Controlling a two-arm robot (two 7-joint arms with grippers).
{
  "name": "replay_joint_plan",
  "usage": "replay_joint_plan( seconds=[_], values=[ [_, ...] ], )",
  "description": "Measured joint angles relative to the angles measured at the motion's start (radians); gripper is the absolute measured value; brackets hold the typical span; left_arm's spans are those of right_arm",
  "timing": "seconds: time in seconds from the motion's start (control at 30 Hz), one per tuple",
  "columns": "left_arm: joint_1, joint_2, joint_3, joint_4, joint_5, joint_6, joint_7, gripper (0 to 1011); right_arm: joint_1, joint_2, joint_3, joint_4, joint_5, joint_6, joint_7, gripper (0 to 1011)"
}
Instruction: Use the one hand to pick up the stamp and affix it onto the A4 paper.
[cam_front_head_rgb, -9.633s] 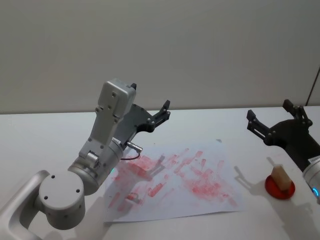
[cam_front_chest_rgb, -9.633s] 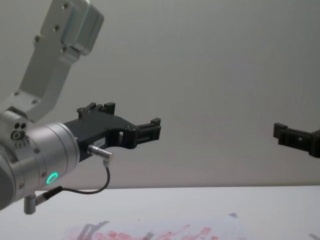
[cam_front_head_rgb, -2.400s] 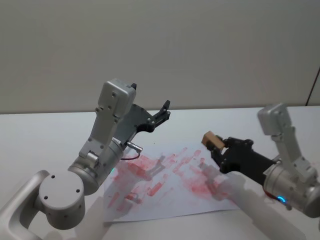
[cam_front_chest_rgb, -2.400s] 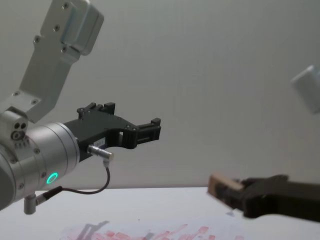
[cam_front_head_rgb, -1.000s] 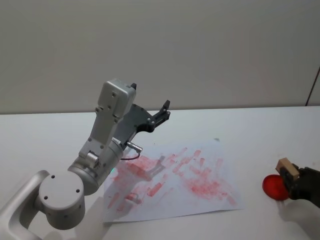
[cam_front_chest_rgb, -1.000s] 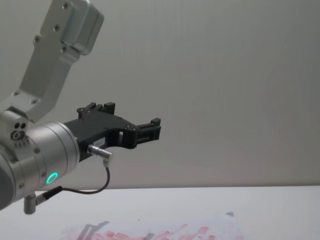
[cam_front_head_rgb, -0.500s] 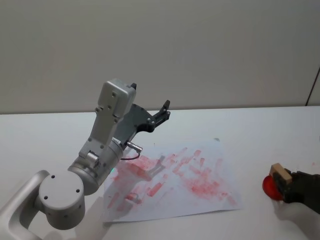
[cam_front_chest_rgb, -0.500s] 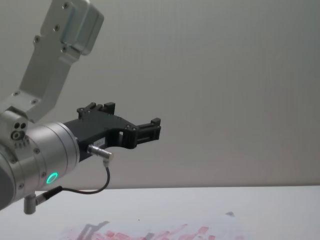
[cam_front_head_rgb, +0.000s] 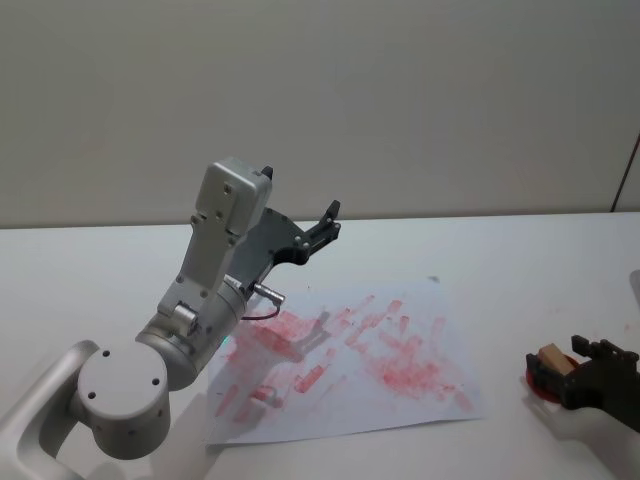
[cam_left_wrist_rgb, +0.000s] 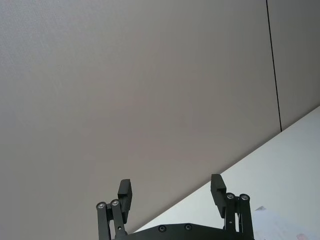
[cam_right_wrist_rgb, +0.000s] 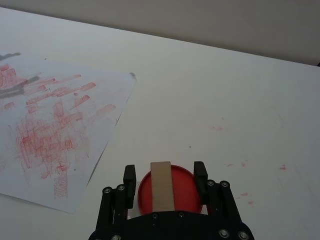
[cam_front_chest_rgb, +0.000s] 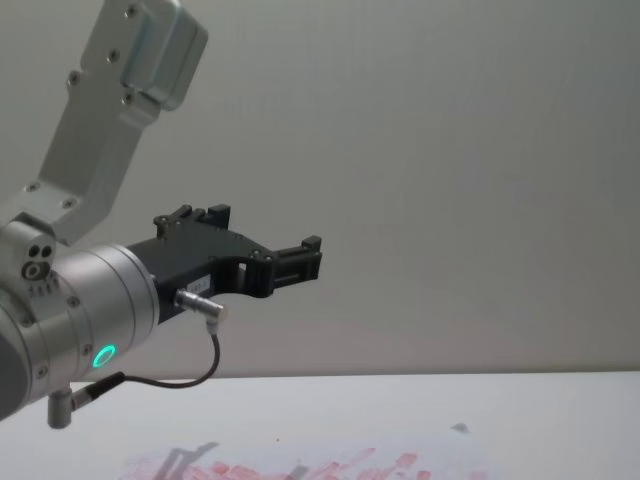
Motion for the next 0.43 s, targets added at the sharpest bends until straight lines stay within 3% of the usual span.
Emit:
replay_joint_plan(
  seconds=[0.43],
  values=[
    [0.000,0.000,0.000,0.000,0.000,0.000,0.000,1001,0.004,-0.002,-0.002,0.005,-0.004,0.006,0.005,1001]
  ],
)
